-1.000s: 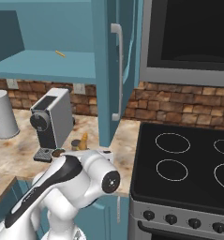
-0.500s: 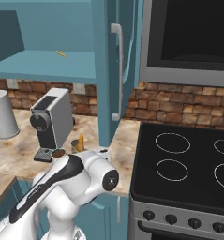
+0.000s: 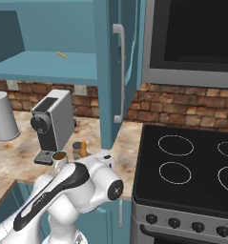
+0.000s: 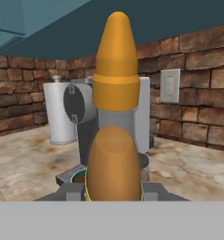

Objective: Pick the cinnamon and honey bottle from the cabinet and place them next to the mug.

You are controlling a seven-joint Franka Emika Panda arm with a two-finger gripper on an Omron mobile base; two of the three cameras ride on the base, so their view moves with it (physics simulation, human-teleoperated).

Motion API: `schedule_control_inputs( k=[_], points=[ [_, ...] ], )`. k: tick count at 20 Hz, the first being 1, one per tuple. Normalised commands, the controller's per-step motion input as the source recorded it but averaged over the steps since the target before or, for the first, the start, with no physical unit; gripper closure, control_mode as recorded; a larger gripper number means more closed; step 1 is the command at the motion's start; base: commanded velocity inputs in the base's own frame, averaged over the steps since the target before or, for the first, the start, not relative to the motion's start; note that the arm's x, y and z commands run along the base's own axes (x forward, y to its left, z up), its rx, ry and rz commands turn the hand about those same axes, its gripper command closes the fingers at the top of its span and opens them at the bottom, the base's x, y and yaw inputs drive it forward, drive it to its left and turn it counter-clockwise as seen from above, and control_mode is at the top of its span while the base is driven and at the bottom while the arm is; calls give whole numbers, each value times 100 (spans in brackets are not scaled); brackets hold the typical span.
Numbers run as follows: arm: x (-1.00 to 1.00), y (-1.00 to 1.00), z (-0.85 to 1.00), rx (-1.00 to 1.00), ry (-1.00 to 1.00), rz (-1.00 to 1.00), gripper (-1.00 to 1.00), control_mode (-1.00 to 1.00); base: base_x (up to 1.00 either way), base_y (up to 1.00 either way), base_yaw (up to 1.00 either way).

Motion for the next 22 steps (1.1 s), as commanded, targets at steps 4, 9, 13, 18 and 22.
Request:
schedule_control_inputs(
  k=[4, 9, 13, 18, 22],
  points=[
    [16, 3, -19, -2, -3, 0, 100, -100, 0, 0, 0],
    [31, 17, -1, -4, 0, 0, 100, -100, 0, 0, 0],
    [44, 12, 0, -6, 1, 0, 100, -100, 0, 0, 0],
    [27, 19, -23, -2, 0, 0, 100, -100, 0, 0, 0],
    [9, 29, -62, 0, -2, 0, 100, -100, 0, 0, 0]
  ],
)
